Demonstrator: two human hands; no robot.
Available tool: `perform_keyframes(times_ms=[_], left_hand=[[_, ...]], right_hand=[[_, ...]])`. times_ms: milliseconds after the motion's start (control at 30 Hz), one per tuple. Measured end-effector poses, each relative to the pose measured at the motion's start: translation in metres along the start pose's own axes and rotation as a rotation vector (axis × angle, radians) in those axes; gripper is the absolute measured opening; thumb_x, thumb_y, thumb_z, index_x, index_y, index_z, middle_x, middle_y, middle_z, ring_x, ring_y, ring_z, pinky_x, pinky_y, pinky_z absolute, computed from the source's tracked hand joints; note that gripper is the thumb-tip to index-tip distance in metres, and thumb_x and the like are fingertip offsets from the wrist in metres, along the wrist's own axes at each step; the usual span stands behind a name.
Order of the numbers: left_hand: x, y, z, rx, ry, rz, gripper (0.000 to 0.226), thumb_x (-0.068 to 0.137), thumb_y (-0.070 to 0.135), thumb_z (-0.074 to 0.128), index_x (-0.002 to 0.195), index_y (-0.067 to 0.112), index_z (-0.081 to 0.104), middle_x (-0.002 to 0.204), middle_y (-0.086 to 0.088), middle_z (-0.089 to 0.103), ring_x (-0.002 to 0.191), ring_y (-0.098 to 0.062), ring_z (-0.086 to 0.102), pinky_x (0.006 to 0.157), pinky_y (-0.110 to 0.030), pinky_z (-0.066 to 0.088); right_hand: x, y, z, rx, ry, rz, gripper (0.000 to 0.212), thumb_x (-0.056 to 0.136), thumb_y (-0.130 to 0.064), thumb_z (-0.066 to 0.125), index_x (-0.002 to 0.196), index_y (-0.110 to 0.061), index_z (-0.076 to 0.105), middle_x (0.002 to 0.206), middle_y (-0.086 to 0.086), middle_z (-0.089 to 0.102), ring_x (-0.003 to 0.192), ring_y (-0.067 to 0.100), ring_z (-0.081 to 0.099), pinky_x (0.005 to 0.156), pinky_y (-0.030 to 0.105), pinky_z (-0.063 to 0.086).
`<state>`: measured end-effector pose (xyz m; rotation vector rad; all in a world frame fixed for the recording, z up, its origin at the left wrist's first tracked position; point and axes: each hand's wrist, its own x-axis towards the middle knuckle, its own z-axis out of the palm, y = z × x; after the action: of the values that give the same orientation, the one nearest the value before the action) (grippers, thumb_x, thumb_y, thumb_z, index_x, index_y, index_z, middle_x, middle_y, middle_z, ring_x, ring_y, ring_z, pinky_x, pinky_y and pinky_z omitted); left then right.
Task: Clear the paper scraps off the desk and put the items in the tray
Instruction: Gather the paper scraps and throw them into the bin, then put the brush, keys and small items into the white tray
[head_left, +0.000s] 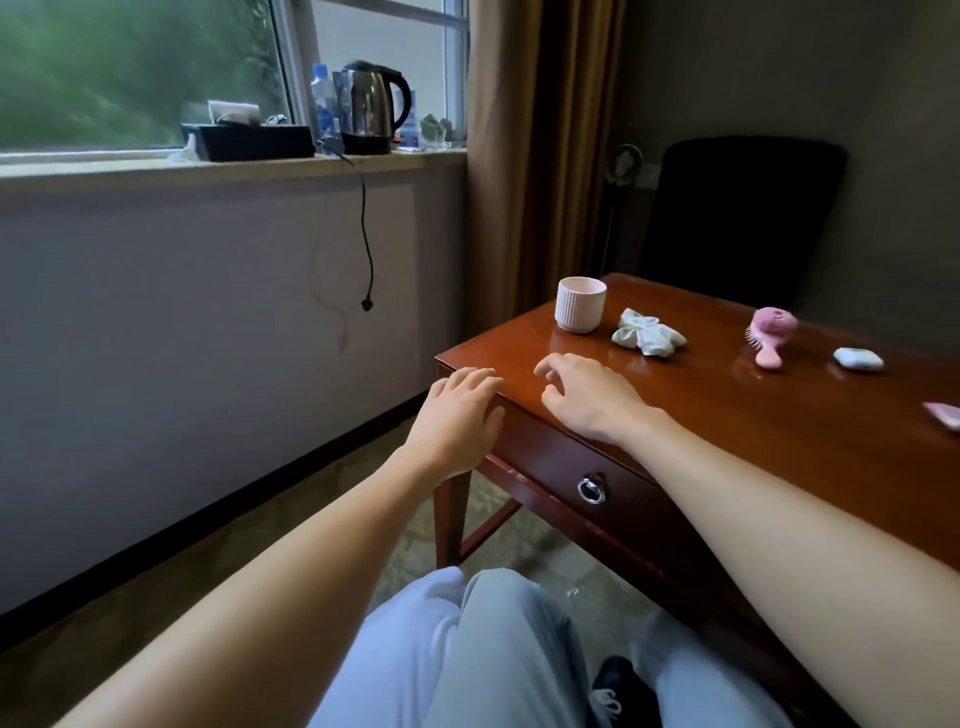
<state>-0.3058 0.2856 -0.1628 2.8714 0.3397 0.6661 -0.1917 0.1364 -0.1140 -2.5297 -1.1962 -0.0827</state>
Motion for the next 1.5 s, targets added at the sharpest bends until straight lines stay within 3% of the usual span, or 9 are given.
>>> perform_keyframes(times_ms=[267,367,467,700,867,967,1133,1300,1500], left_hand=[[0.048,0.051,0.022,-0.027,-0.109,0.059,0.045,0.101,0.037,0.041,0.144,0.023,0.043,0.155,0.0,0.035,0.144,-0.023,0.027,0.117,-0.043,0.023],[0.063,0.067,0.036,-0.07,-0.22,0.114,0.042,0.102,0.037,0.042,0.142,0.024,0.045,0.151,0.0,0.041,0.137,-0.024,0.038,0.112,-0.041,0.033],[0.074,0.084,0.053,-0.005,-0.236,0.143,0.04,0.102,0.04,0.038,0.14,0.029,0.046,0.144,0.001,0.043,0.131,-0.024,0.036,0.108,-0.042,0.03],[0.129,0.101,0.077,-0.117,-0.294,-0.17,0.034,0.096,0.039,0.042,0.127,0.028,0.052,0.126,-0.006,0.04,0.123,-0.029,0.032,0.106,-0.046,0.025],[0.157,0.112,0.103,-0.103,-0.215,-0.123,0.058,0.096,0.039,0.04,0.149,0.022,0.025,0.145,-0.008,0.034,0.135,-0.032,0.029,0.115,-0.054,0.021],[0.176,0.111,0.114,-0.105,-0.203,-0.071,0.069,0.095,0.038,0.04,0.154,0.026,0.007,0.148,-0.008,0.03,0.136,-0.031,0.029,0.114,-0.051,0.021],[0.21,0.109,0.134,-0.095,-0.181,-0.043,0.07,0.096,0.045,0.036,0.155,0.035,0.0,0.144,-0.009,0.033,0.131,-0.03,0.032,0.111,-0.049,0.024],[0.209,0.108,0.141,0.014,-0.069,0.044,0.049,0.098,0.049,0.031,0.144,0.037,0.035,0.13,-0.005,0.039,0.117,-0.023,0.036,0.101,-0.039,0.031],[0.204,0.112,0.137,0.031,-0.017,0.052,0.041,0.095,0.049,0.032,0.125,0.027,0.05,0.123,-0.004,0.035,0.111,-0.023,0.032,0.097,-0.04,0.029]], right_hand=[[-0.01,0.072,-0.018,-0.043,0.022,0.117,0.036,0.098,-0.027,0.047,0.134,-0.027,0.052,0.137,-0.001,0.055,0.123,0.022,0.052,0.095,0.037,0.045],[-0.014,0.101,-0.017,-0.054,0.07,0.154,0.035,0.099,-0.025,0.048,0.134,-0.026,0.053,0.139,-0.001,0.054,0.122,0.02,0.054,0.092,0.032,0.046],[-0.017,0.127,-0.013,-0.067,0.102,0.188,0.033,0.099,-0.025,0.049,0.131,-0.026,0.055,0.136,-0.002,0.055,0.12,0.018,0.055,0.092,0.032,0.047],[-0.005,0.168,-0.006,-0.104,0.176,0.149,0.037,0.097,-0.023,0.048,0.134,-0.023,0.053,0.126,-0.003,0.058,0.115,0.017,0.051,0.097,0.033,0.043],[0.022,0.19,0.001,-0.042,0.259,0.193,0.048,0.095,-0.025,0.05,0.142,-0.023,0.044,0.114,-0.003,0.059,0.105,0.018,0.052,0.095,0.036,0.045],[0.041,0.2,0.004,-0.034,0.284,0.217,0.055,0.094,-0.026,0.051,0.147,-0.023,0.036,0.115,-0.001,0.06,0.107,0.02,0.052,0.097,0.038,0.046],[0.059,0.213,0.01,-0.036,0.297,0.256,0.061,0.095,-0.029,0.047,0.152,-0.027,0.028,0.119,0.002,0.057,0.11,0.021,0.051,0.099,0.039,0.045],[0.06,0.215,0.012,-0.097,0.277,0.241,0.043,0.095,-0.031,0.044,0.136,-0.03,0.053,0.118,0.002,0.053,0.11,0.022,0.048,0.099,0.036,0.039],[0.054,0.212,0.01,-0.048,0.365,0.222,0.024,0.094,-0.027,0.049,0.112,-0.024,0.065,0.107,0.0,0.059,0.099,0.019,0.051,0.088,0.032,0.044]])
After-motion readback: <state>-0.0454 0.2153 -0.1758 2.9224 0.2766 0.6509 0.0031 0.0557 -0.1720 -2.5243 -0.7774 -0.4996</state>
